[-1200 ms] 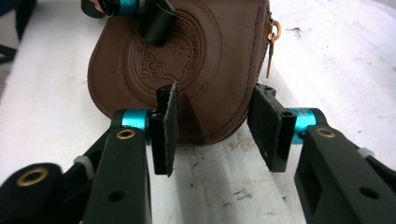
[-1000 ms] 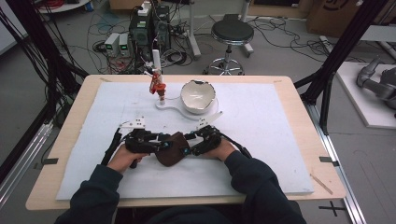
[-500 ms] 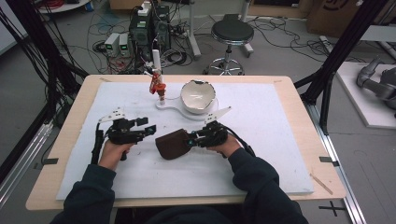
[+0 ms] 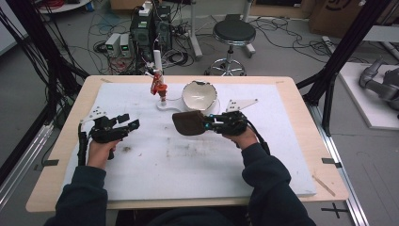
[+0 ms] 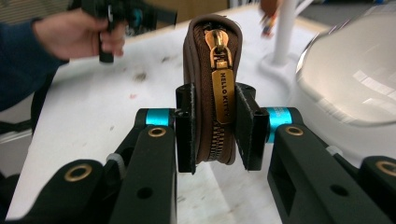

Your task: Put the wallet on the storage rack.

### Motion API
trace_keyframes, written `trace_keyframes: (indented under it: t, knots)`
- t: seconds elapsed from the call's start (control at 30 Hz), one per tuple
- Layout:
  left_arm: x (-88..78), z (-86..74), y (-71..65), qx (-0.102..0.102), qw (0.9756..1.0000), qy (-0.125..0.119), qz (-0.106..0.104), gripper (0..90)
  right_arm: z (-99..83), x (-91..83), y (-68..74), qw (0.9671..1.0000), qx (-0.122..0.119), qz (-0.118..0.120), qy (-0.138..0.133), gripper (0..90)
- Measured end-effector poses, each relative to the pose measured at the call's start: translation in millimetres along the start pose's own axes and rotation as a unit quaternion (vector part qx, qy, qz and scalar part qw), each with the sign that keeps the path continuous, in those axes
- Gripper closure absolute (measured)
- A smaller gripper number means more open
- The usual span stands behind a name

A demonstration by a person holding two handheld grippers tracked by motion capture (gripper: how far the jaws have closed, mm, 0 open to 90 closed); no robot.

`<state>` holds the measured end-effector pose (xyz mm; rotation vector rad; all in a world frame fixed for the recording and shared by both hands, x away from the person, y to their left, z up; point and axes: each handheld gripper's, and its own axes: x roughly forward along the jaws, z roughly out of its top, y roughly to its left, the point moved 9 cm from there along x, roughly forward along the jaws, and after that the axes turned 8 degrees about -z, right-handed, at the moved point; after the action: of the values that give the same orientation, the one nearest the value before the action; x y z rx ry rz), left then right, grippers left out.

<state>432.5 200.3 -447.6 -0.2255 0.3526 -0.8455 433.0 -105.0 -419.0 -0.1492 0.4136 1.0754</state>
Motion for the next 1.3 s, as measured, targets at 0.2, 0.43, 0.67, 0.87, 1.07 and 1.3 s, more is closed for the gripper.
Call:
trace_keyframes:
  t: [0.2, 0.43, 0.67, 0.87, 1.07, 1.3]
  knots:
    - [4.2, -3.1, -0.5, 0.001, 1.0, 0.006, -0.001, 31.6, 23.5, -13.1, -18.7, 0.9989, -0.01, -0.039, -0.023, 72.6]
    - [4.9, -3.9, 0.4, 0.002, 1.0, 0.007, -0.002, 31.6, 60.1, -19.3, -49.1, 0.9958, -0.019, -0.082, -0.035, 72.9]
    - [5.7, -4.2, -0.3, 0.001, 1.0, 0.007, -0.004, 31.7, 66.9, -8.8, -72.8, 0.9931, -0.003, -0.113, -0.032, 74.5]
    - [6.2, -4.2, -0.5, 0.001, 1.0, 0.007, -0.004, 31.8, 59.1, 1.6, -91.4, 0.9898, 0.02, -0.139, -0.022, 76.0]
    - [7.1, -4.5, -1.5, -0.001, 1.0, 0.007, -0.007, 32.0, 62.0, 14.2, -95.3, 0.9888, 0.008, -0.147, -0.024, 76.0]
    - [6.4, -3.7, -1.8, -0.001, 1.0, 0.004, -0.007, 32.2, 58.1, 36.2, -99.1, 0.9879, 0.008, -0.153, -0.026, 76.0]
